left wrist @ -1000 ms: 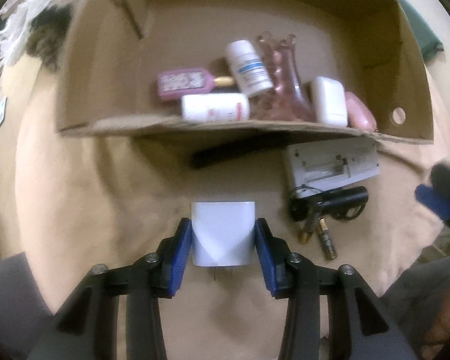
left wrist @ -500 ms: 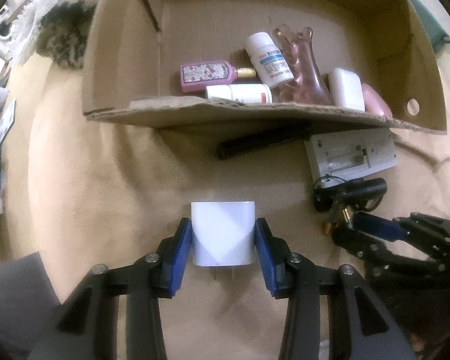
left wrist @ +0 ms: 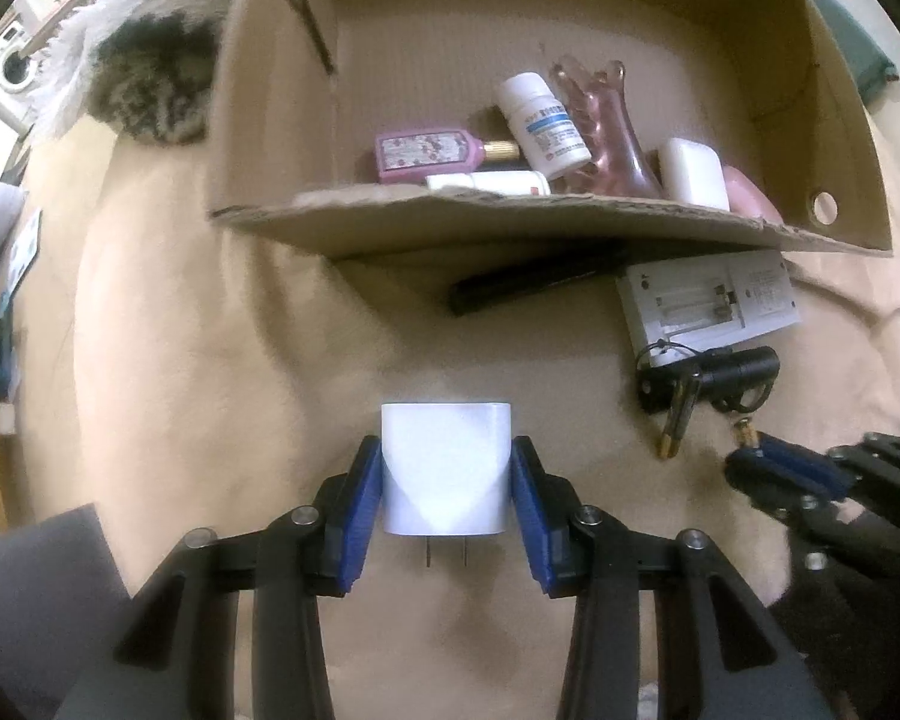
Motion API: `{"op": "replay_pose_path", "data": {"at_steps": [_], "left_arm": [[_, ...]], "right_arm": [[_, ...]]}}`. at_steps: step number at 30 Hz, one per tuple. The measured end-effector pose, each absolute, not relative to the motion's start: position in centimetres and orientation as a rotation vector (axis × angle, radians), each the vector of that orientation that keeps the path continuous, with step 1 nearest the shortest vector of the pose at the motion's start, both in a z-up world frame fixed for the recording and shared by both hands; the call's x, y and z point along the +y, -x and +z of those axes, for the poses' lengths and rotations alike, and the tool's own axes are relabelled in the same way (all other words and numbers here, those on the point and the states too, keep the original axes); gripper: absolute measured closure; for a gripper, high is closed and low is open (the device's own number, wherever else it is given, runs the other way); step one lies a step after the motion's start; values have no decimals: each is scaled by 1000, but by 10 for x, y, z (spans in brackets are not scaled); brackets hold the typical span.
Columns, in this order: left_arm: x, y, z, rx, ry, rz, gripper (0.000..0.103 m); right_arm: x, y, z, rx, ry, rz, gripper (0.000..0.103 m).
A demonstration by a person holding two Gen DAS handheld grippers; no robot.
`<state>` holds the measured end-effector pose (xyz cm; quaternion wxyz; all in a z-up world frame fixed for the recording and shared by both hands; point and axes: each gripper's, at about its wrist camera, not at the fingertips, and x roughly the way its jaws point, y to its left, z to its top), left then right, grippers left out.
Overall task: Organize rigid objects
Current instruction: 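Grasp a gold-topped AA battery with the right tool while the left tool holds the charger, then carry the charger with the left tool while the right tool carries the battery into the box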
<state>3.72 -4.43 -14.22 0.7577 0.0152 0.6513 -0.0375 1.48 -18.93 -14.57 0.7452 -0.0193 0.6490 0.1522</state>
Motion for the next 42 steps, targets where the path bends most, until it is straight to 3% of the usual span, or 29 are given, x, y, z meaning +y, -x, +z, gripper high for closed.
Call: {"op": "replay_pose_path", "data": {"at_steps": [14,26,42], "left_arm": [[-13,-3,-85,1258,8,-19,65],[-11,-31,-47,1146,75,-6,65],[-45,-90,-24,1117,66,-60,65]], "right_arm": [[-225,6,-88,1217,-114,333,92],[-235,-24,-26,957,-221,348,92],[-239,-104,-40,997,-190,324,92]]}}
